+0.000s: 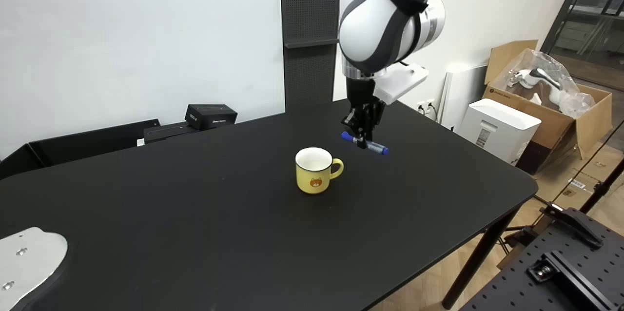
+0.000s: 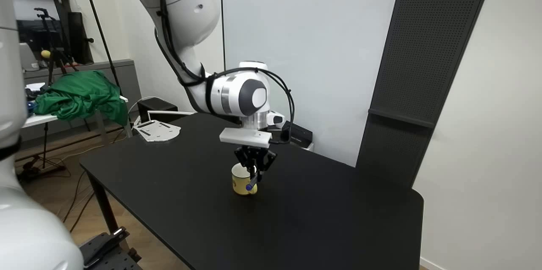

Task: Put the marker in the cup

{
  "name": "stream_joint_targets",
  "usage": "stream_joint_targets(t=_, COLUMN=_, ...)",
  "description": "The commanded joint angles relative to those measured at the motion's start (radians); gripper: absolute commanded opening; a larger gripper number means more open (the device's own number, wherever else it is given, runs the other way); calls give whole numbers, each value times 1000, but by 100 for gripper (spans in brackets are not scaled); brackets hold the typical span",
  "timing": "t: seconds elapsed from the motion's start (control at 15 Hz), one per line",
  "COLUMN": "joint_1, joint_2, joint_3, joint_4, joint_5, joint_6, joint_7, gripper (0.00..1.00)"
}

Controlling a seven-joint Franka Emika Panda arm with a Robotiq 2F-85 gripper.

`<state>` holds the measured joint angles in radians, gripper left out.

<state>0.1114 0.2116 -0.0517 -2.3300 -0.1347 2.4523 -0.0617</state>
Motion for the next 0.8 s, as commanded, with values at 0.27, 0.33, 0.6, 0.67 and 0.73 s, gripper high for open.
stream_joint_targets(t=0.27, joint_1=-25, joint_2=-48, joint_3=87, joint_4=182, joint_5=130, joint_6=-525, joint_7=-21, gripper=5)
stream_joint_targets(t=0.33, joint_1=-28, joint_2=-33, joint_3=93, joint_4=217, joint_5=156, joint_6=-578, joint_7=-37, gripper=5)
stream_joint_targets(t=0.6, joint_1=-35, joint_2=27, joint_3=102, joint_4=332, joint_5=217, joint_6=-718, joint_7=-46, gripper=5)
stream_joint_targets(t=0.67, joint_1=-38, joint_2=40, joint_3=104, joint_4=352, joint_5=231, joint_6=-733, joint_7=-55, gripper=5)
stream_joint_targets(t=0.73, joint_1=-42, joint_2=52, joint_3=105, joint_4=367, joint_5=243, joint_6=-741, joint_7=-64, gripper=5)
